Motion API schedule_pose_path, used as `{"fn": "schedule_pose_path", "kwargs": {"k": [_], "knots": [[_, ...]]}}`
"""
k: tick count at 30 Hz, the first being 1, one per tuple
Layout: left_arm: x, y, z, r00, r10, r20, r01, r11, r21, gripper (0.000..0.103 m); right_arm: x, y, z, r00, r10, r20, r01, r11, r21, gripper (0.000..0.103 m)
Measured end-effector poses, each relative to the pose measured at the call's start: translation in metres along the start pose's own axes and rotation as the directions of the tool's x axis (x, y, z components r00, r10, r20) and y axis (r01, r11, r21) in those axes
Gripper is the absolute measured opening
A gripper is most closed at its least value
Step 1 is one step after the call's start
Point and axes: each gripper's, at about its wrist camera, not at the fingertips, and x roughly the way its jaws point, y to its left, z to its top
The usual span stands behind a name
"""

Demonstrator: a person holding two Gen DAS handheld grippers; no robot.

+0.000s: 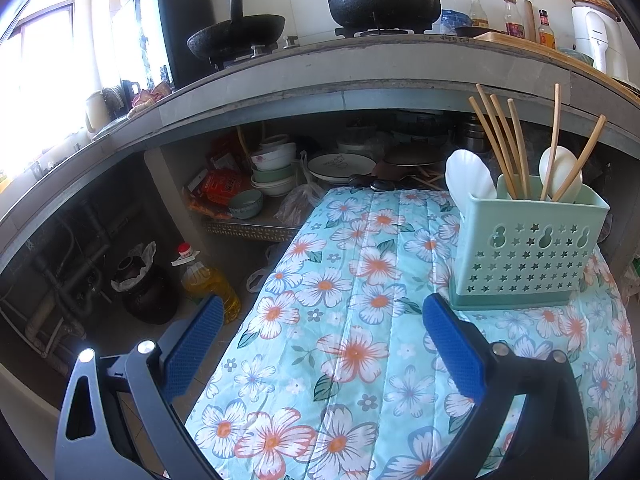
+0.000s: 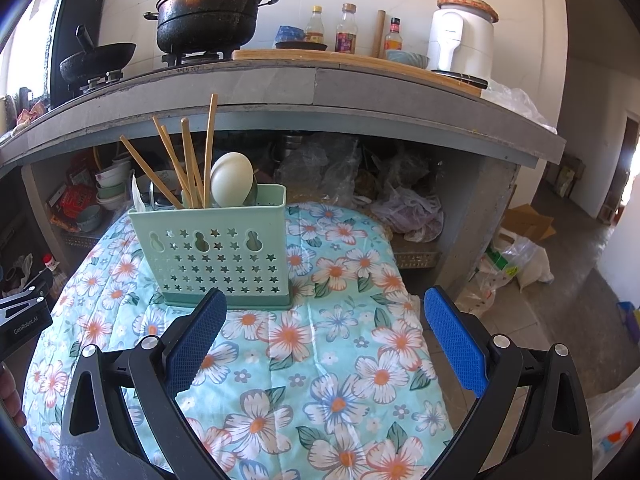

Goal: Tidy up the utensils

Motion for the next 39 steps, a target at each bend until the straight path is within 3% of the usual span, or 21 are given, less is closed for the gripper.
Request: {"fn": "schedule_pose_path", "kwargs": {"k": [39], "knots": [[0.0013, 0.0022, 0.0009, 1.0, -0.005, -0.005, 0.005, 1.0, -0.004, 0.098, -0.0012, 0.0045, 0.0027, 1.0, 0.001, 0.001, -0.001, 1.0, -0.003, 0.095]]}}
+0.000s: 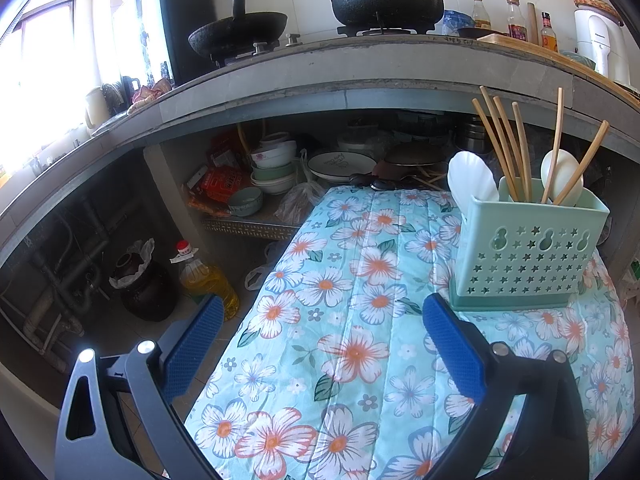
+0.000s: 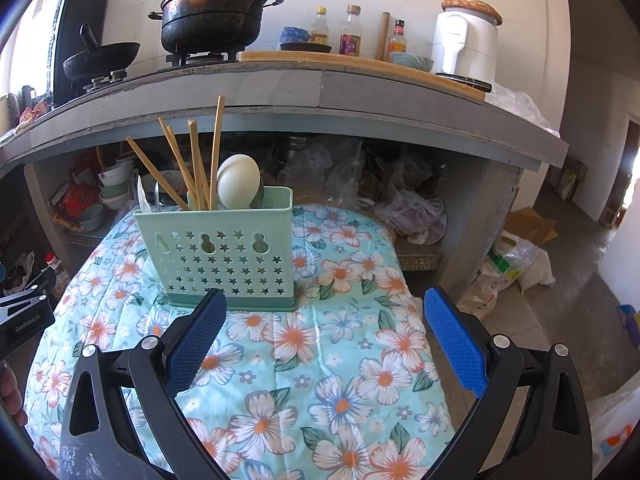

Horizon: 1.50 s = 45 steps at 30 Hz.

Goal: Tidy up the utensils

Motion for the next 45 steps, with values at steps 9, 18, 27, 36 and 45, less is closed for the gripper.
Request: {"fn": "schedule_pose_path", "kwargs": {"k": [9, 18, 27, 36, 45], "knots": [[0.0003, -0.0007, -0.0013, 1.0, 0.001, -0.002, -0.001, 1.0, -0.002, 0.098, 0.0, 0.0018, 0.0008, 1.0, 0.001, -0.001, -0.001, 1.0, 0.001, 0.095], [0.0004, -0.0001, -0.0011, 1.0, -0.001, -0.002, 0.001, 1.0, -0.002, 0.098, -0.0002, 0.0011, 0.0004, 1.0, -0.001, 0.0, 0.001, 1.0, 0.002, 0.095], [0.0004, -0.0005, -0.0014, 1.0, -0.001, -0.003, 0.001, 1.0, -0.003, 0.098, -0.0005, 0.0016, 0.0001, 1.0, 0.002, -0.001, -0.002, 1.0, 0.002, 0.095], [0.0009, 0.0006, -0.0006, 1.0, -0.002, -0.004, 0.002, 1.0, -0.003, 0.098, -0.0011, 0.002, 0.0004, 1.0, 0.005, 0.0, -0.005, 1.0, 0.002, 0.095], [0.001, 0.001, -0.0004, 1.0, -0.003, -0.005, 0.003, 1.0, -0.005, 0.098, -0.0007, 0.0014, -0.0002, 1.0, 0.004, 0.001, -0.004, 1.0, 0.002, 0.095]]}}
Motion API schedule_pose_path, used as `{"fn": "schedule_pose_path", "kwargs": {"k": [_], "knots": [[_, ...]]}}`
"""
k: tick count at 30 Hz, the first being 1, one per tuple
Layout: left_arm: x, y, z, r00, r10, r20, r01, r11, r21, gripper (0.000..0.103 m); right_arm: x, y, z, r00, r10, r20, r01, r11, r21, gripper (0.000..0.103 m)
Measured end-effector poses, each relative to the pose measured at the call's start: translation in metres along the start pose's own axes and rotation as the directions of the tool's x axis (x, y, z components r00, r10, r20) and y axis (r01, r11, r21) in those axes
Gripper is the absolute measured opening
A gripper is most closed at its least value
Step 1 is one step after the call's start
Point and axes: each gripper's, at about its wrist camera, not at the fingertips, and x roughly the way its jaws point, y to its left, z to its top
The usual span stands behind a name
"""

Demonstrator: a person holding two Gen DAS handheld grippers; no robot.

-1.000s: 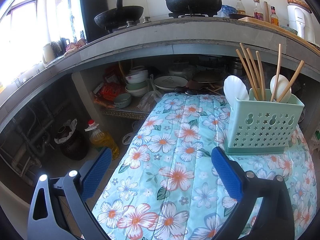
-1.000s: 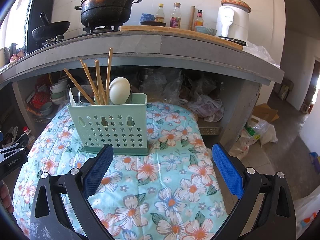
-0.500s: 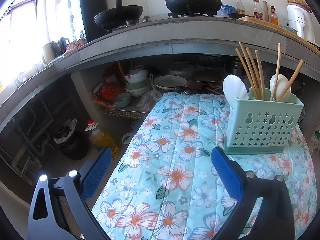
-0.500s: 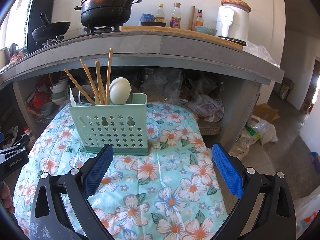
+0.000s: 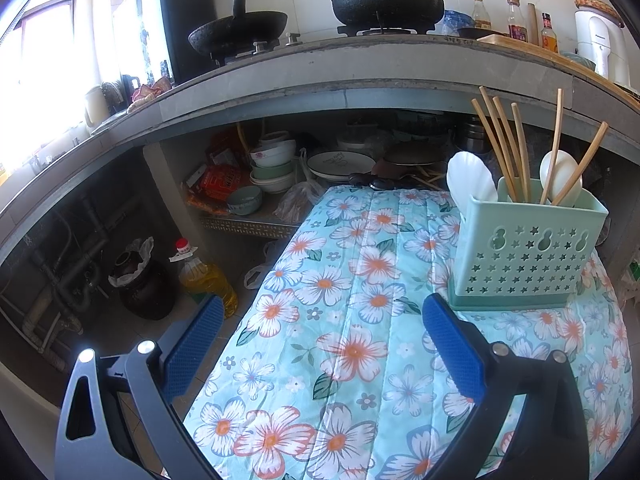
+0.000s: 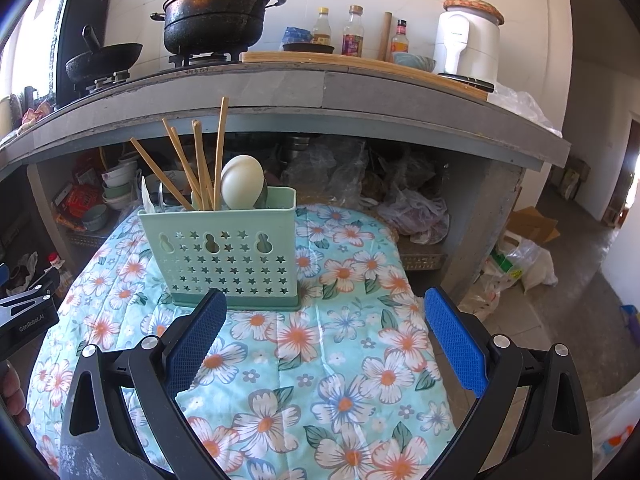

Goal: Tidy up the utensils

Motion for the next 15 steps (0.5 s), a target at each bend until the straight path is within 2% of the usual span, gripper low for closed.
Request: {"fn": "schedule_pose_path", "kwargs": {"k": [15], "knots": [[-0.0066, -0.0085, -0.0035, 1.0, -0.002, 0.012, 0.002, 1.0, 0.005, 0.098, 0.0016, 0.0013, -0.0002, 1.0, 0.008, -0.002, -0.008, 1.0, 0.003, 0.095]]}}
